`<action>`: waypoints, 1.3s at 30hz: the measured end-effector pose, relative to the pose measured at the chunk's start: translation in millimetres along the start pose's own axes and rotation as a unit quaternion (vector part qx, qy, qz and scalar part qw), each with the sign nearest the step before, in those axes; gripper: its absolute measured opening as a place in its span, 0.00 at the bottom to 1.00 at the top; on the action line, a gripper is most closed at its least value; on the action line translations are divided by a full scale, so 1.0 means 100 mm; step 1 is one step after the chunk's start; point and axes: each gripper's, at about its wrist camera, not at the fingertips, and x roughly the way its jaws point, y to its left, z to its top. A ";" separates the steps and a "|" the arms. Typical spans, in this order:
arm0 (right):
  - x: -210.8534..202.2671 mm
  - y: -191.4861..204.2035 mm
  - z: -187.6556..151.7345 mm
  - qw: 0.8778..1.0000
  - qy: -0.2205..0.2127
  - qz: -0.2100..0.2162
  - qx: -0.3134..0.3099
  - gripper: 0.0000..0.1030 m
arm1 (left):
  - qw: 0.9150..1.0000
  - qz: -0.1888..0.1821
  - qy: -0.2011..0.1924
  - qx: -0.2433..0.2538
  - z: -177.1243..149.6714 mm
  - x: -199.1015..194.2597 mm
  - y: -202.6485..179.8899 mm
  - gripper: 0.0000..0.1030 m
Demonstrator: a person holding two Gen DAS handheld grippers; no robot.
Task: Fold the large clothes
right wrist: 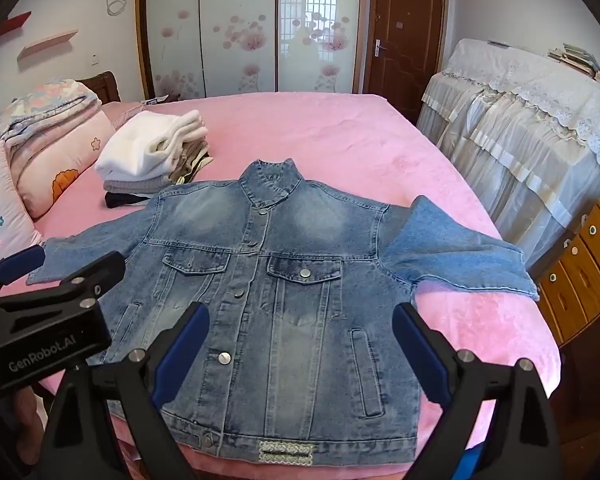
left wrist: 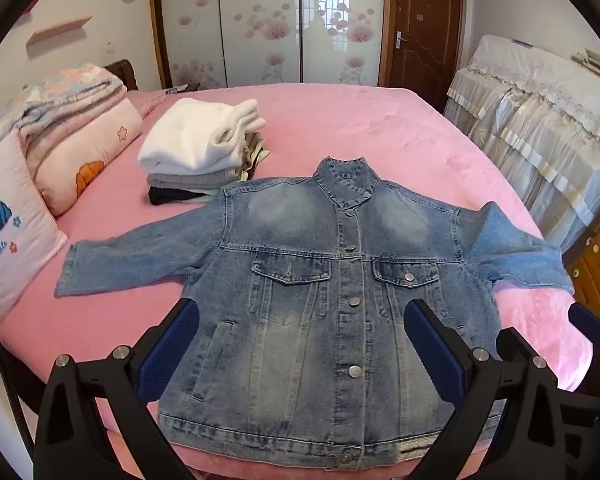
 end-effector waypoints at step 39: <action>-0.27 -0.16 -0.02 0.999 -0.013 -0.015 0.029 0.91 | 1.000 -0.011 0.027 0.005 -0.11 -0.21 -0.02 0.99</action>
